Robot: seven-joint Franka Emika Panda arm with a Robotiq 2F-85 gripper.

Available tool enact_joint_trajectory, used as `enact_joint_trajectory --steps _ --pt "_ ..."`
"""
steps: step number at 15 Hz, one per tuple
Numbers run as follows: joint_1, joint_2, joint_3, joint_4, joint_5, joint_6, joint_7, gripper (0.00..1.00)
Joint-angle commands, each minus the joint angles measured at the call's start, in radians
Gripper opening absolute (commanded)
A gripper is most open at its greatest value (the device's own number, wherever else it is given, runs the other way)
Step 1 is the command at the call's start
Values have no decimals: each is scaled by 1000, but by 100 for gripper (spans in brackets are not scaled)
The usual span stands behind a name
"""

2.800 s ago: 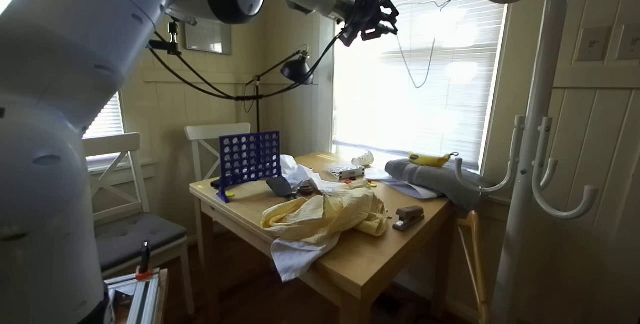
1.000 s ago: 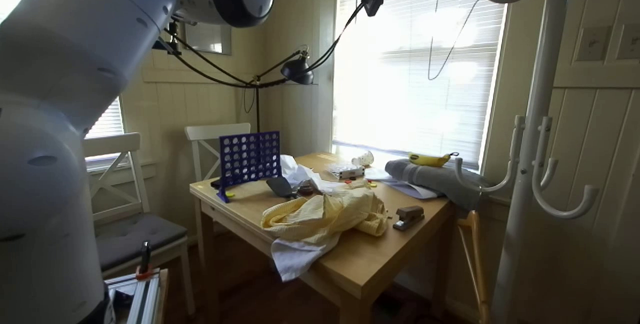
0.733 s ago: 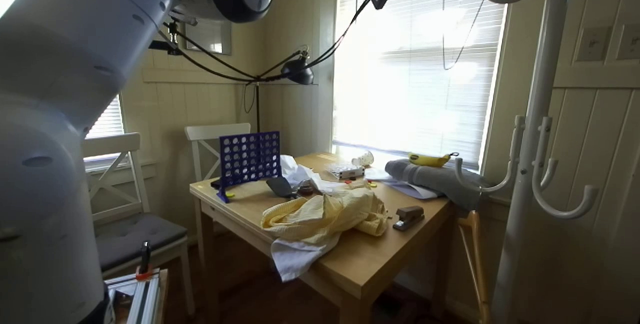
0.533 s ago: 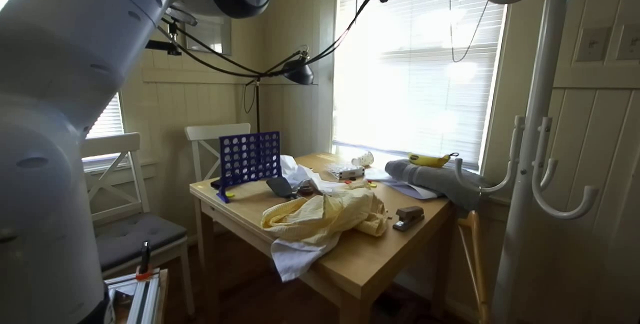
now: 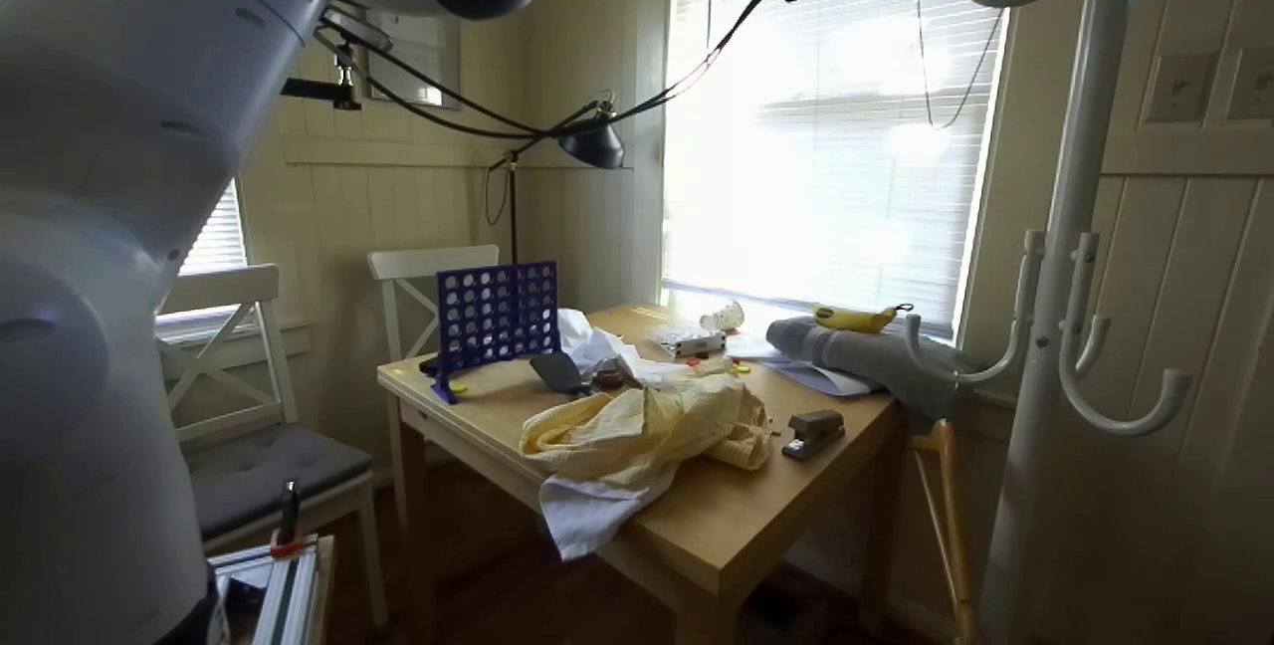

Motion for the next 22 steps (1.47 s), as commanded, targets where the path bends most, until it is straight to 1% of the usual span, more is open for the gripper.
enact_joint_trajectory --steps 1,6,10,11,12,13,15,16,18,19,21,22 --pt "-71 -50 34 -88 76 -111 -11 2" --pt "-142 -75 58 -163 140 -230 -12 2" --pt "-176 -95 58 -220 154 -306 -7 2" --pt "-183 -101 56 -234 159 -317 -6 32" --pt "-188 -106 56 -245 163 -327 -7 33" --pt "-192 -112 56 -258 166 -324 -8 39" --pt "-189 -121 52 -277 159 -309 -12 52" --pt "-172 -119 43 -270 140 -286 -15 60" --pt "-124 -113 15 -234 90 -225 -20 73" --pt "-85 -106 -8 -202 48 -184 -15 81" --pt "-42 -117 -21 -199 -23 -128 -2 95" --pt "-18 -117 -25 -202 -63 -100 3 99"
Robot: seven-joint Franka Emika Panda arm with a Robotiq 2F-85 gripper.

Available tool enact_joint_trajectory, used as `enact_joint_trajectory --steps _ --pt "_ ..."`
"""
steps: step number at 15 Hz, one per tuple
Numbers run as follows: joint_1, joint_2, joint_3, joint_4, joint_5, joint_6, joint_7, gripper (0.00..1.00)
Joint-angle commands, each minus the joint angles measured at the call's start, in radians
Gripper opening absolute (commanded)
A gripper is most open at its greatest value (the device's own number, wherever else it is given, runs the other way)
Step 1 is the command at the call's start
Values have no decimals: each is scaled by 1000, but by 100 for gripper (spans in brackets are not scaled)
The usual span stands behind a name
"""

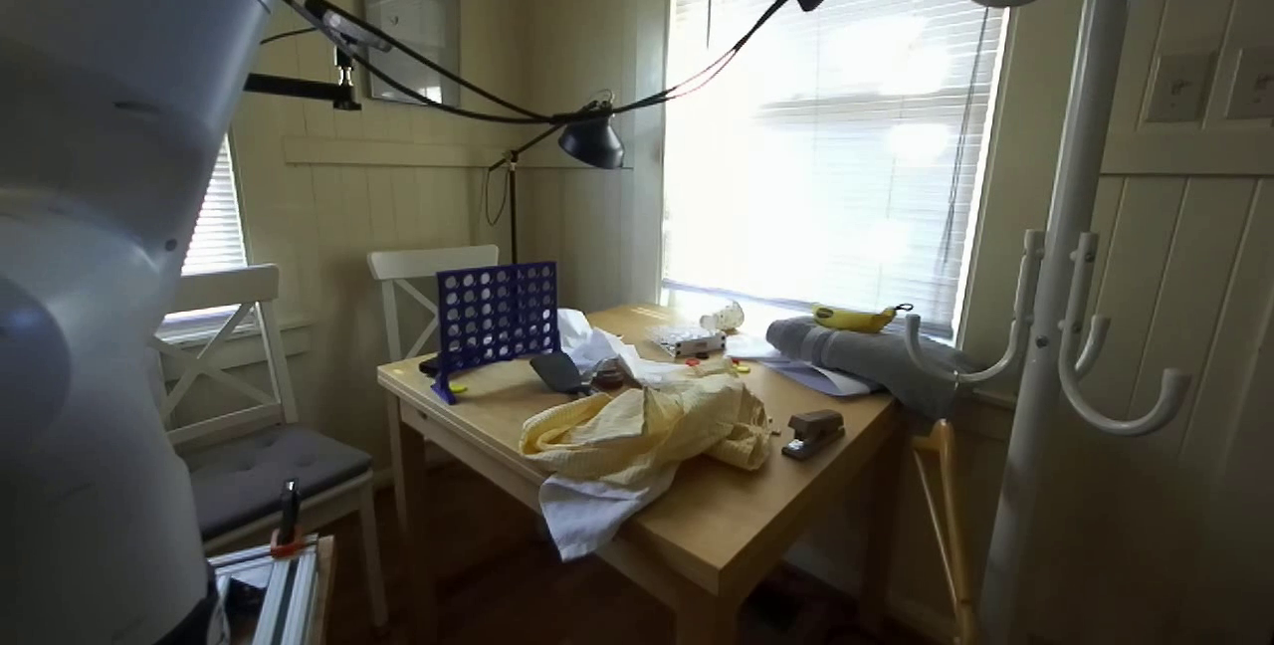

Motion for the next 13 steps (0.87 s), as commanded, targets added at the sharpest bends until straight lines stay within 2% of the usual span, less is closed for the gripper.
enact_joint_trajectory --steps 1,5,9,12,13 --pt "91 -21 -30 -6 -125 107 20 100" --pt "150 -17 -20 -35 -201 174 28 100" --pt "205 -1 -13 -56 -203 193 -14 100" --pt "209 -16 19 -87 -141 129 -31 100" --pt "209 -4 6 -67 -157 155 -15 100"
